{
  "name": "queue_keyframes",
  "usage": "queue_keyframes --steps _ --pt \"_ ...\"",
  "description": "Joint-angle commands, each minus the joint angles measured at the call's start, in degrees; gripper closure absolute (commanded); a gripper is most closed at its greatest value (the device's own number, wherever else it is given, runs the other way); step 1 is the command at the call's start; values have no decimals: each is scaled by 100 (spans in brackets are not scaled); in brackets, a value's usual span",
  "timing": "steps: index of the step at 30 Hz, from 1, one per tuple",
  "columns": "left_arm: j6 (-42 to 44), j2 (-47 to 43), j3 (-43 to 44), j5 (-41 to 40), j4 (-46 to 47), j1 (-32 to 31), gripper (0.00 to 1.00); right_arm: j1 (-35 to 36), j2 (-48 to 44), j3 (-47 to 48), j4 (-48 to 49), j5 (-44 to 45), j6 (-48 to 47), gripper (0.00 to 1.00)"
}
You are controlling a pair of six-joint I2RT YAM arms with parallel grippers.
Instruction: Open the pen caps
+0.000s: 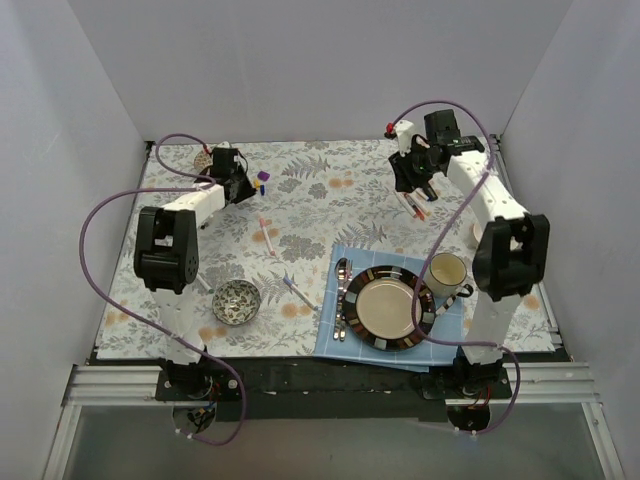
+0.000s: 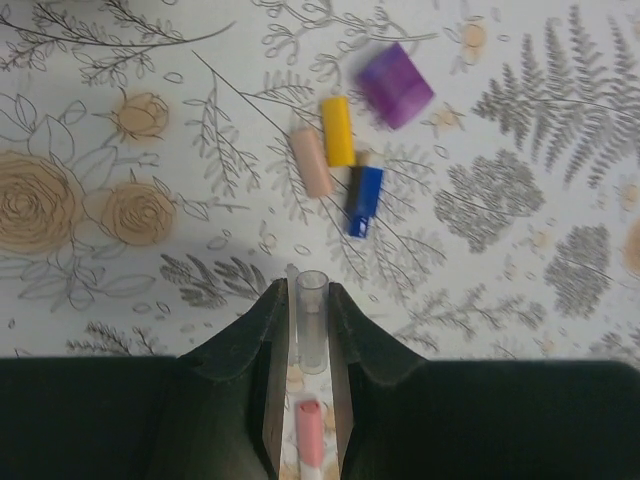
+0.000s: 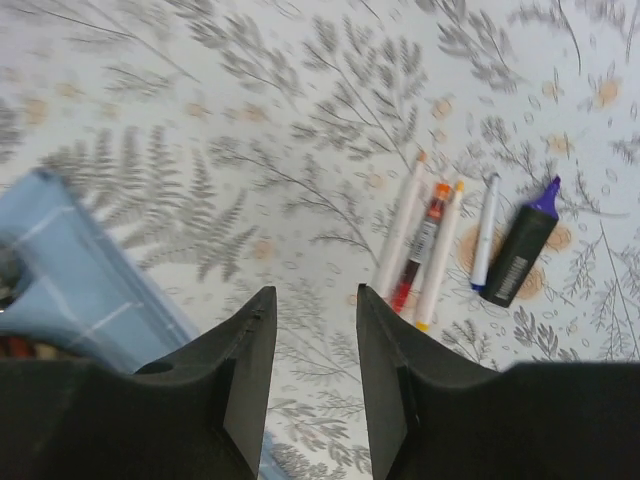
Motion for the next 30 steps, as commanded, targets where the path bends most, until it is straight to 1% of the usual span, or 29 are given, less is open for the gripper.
queue_keyframes --steps 1,5,7,8,9,10,11,13,15,16,19,20,21,22,23,24,25,26,27,28,29,30 --pt "295 498 684 -652 -527 34 94 663 -1173 -777 671 -1089 155 55" --pt "339 885 1106 -785 -712 61 94 1006 -1332 -1041 707 -1238 234 55" --pt "330 1026 1335 -776 -825 61 72 1042 -1323 -1137 680 -1308 252 55" --pt "322 1061 1388 -758 -852 69 68 1085 -1341 -1173 680 -1343 261 54" --pt "313 1070 1449 -749 -879 69 58 1121 -1358 -1286 671 -1439 226 54" --pt "313 1044 1502 -723 -914 69 54 1147 -1376 -1357 689 -1492 208 54" --pt "313 1000 1520 -662 -931 69 52 1217 -1420 -1436 706 -1554 173 54" --pt "313 782 1485 -583 -932 69 40 1305 -1516 -1725 863 -1765 68 54" --pt "365 596 1459 -451 -949 69 39 1481 -1604 -1876 943 -1905 -29 53" --pt "392 369 1450 -363 -1001 69 35 1542 -1613 -1928 961 -1993 -168 53" --pt "585 -141 1283 6 -1037 69 28 1806 -1815 -2262 1303 -2248 -327 52" --pt "637 -604 1091 102 -1028 69 24 1972 -1903 -2559 1696 -2275 -363 52" --pt "699 -835 976 443 -1011 69 23 2069 -2086 -2762 1961 -2327 -398 50" --pt "795 -1124 827 533 -924 69 19 2166 -2166 -2938 2155 -2380 -468 47" --pt "788 -1675 608 612 -862 61 7 2358 -2254 -3244 2435 -2494 -686 36" --pt "761 -2012 145 691 -774 69 2 2456 -2246 -3343 2507 -2765 -706 26" --pt "700 -2302 -182 814 -539 78 2 2535 -2185 -3370 2473 -2854 -697 19" --pt "682 -2923 -463 885 -440 96 2 2753 -1924 -3283 2290 -2925 -654 17" --pt "638 -3207 -1075 946 -335 96 2 2886 -1738 -2952 1801 -2760 -592 17" --pt "612 -3489 -1360 999 -134 104 2 3044 -1562 -2748 1561 -2489 -453 16" --pt "586 -3813 -1624 1017 -54 113 2 3385 -1256 -2598 1385 -2182 -364 16" --pt "603 -4356 -1931 1043 43 113 2 3571 -1131 -2449 1270 -1448 -102 17"
